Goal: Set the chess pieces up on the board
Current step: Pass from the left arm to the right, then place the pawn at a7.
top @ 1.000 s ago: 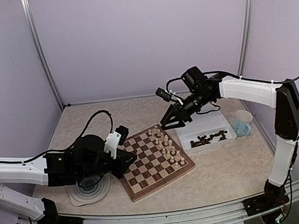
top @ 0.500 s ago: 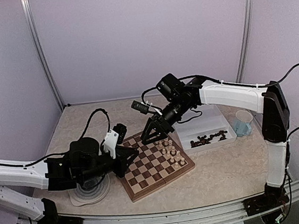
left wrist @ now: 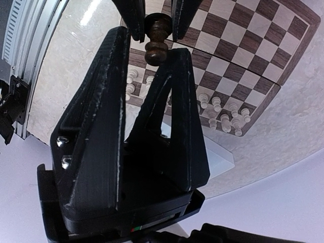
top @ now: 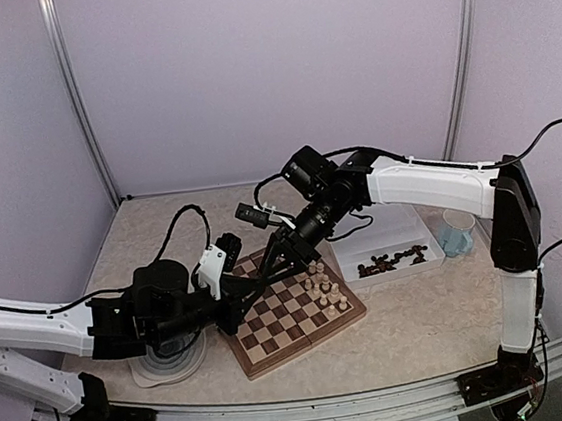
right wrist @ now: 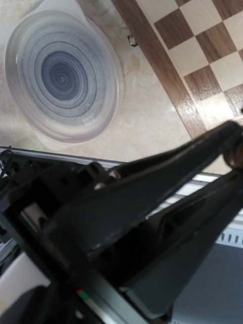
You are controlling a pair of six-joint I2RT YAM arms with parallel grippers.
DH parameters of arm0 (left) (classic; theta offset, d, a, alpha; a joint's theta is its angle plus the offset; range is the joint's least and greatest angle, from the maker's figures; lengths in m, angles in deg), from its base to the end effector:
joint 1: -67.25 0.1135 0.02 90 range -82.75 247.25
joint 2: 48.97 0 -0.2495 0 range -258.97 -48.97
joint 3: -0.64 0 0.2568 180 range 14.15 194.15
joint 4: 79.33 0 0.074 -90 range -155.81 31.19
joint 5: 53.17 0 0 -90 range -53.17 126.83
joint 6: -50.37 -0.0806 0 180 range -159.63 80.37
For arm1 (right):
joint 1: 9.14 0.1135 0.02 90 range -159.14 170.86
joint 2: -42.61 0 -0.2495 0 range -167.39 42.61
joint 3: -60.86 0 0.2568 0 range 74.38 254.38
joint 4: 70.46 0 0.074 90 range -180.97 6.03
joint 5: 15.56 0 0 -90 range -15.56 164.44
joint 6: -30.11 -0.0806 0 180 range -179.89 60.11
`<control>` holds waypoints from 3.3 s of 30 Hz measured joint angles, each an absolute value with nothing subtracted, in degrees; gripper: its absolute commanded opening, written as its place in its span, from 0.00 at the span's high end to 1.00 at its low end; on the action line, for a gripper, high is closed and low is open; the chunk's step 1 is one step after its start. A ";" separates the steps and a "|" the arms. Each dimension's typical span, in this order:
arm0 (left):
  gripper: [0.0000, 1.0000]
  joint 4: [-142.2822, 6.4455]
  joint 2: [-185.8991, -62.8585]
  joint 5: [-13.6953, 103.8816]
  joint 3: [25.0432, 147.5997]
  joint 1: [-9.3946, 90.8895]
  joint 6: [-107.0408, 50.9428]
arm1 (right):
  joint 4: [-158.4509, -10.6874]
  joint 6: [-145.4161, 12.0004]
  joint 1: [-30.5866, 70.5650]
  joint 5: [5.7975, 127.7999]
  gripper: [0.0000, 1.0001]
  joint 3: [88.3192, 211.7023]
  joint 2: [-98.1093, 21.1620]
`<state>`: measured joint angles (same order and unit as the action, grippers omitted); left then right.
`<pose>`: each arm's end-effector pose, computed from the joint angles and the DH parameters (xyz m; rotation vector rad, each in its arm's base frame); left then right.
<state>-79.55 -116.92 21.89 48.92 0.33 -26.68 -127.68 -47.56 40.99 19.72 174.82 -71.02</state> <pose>0.1412 -0.2783 0.2077 0.7242 1.8212 -0.6899 0.2333 0.3819 0.2426 -1.6389 1.9549 1.4772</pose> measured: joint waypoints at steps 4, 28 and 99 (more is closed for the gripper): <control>0.88 -79.55 -116.98 22.02 48.92 0.33 -26.68 | -127.90 -47.42 41.56 20.16 0.75 174.82 -71.06; 0.23 -69.78 -104.19 19.55 49.57 6.89 -27.71 | -124.99 -40.36 43.79 38.82 1.00 171.56 -70.14; 0.28 -64.36 -118.47 33.70 68.65 27.65 -26.70 | -116.05 -30.81 21.47 55.30 0.71 147.13 -47.37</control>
<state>-64.36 -118.47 33.70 68.65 27.65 -26.70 -116.05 -30.81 21.47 55.30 147.13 -47.37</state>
